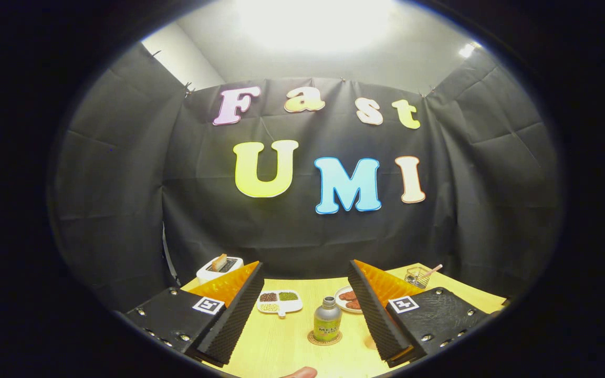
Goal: Take the bottle from table, then pour the juice into the cup, finally place the bottle on the coaster
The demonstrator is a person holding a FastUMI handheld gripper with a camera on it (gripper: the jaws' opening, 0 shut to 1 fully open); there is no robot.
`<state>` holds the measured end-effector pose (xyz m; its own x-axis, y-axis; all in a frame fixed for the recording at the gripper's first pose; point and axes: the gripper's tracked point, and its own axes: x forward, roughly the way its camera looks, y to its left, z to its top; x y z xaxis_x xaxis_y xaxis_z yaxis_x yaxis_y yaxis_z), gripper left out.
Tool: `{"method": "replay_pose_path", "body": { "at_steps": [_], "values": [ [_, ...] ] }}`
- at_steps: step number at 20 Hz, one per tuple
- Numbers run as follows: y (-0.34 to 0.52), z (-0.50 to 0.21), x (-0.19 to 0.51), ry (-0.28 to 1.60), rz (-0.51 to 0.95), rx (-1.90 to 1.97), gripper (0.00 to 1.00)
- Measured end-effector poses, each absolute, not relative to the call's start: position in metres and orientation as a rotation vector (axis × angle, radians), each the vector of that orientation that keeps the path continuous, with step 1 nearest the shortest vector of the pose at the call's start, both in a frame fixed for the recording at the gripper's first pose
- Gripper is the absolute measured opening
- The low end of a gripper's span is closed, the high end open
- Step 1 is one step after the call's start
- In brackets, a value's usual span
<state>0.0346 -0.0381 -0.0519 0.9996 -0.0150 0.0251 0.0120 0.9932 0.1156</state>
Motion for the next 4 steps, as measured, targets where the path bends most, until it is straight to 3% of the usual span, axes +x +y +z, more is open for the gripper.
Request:
{"method": "replay_pose_path", "body": {
  "at_steps": [4],
  "values": [
    [-0.0422, -0.051, 0.0349, -0.024, -0.013, 0.118, 0.98]
  ]
}}
